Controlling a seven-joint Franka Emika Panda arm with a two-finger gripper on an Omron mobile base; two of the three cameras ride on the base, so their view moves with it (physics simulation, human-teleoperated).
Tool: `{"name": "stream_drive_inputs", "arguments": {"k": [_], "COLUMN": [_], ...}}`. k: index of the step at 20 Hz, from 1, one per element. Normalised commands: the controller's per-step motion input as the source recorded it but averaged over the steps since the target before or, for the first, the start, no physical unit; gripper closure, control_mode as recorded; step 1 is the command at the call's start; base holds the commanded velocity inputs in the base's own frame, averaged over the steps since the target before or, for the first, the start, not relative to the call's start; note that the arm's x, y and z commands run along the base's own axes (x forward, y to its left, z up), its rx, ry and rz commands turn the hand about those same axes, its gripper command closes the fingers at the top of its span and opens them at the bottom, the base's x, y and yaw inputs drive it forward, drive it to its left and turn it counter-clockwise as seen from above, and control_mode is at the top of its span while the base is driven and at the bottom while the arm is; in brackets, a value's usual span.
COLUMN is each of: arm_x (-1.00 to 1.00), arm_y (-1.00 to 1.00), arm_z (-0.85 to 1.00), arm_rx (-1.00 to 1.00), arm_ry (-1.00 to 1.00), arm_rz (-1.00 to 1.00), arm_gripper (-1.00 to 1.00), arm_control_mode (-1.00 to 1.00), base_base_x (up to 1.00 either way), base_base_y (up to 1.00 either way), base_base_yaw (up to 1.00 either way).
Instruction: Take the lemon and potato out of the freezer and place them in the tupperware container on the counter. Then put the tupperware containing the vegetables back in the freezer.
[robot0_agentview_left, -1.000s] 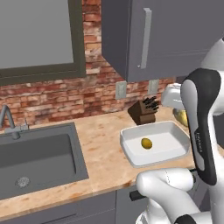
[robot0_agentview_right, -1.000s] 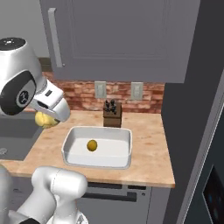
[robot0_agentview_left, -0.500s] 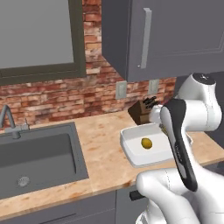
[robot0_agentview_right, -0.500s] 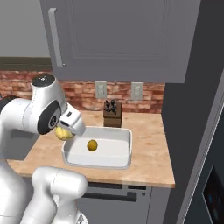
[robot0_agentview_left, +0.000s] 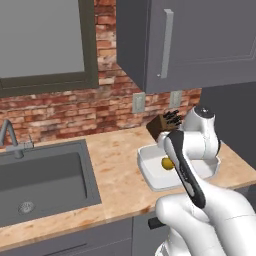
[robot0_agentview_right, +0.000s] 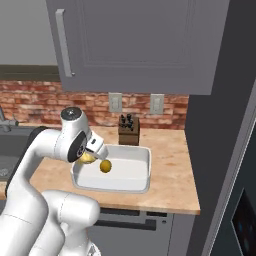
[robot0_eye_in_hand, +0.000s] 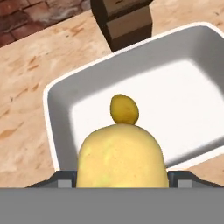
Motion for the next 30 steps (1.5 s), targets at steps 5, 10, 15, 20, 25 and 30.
{"name": "stream_drive_inputs", "arguments": {"k": [5,10,15,20,25,30], "arm_x": [0.54,0.44,0.24,0.05,-0.02,-0.06], "arm_y": [0.14,0.12,0.07,0.04,0.0,-0.04], "arm_z": [-0.76,-0.63,-0.51,-0.28,0.04,0.52], "arm_rx": [0.0,0.0,0.0,0.0,0.0,0.0], "arm_ry": [0.04,0.02,0.0,0.0,0.0,-0.03], "arm_rz": [0.0,0.0,0.0,0.0,0.0,0.0], "arm_gripper": [1.0,1.0,1.0,-1.0,-1.0,-1.0], "arm_control_mode": [-1.0,-1.0,-1.0,-1.0,-1.0,-1.0], "base_base_x": [0.0,0.0,0.0,0.0,0.0,0.0], "base_base_y": [0.0,0.0,0.0,0.0,0.0,0.0], "base_base_yaw": [0.0,0.0,0.0,0.0,0.0,0.0]}}
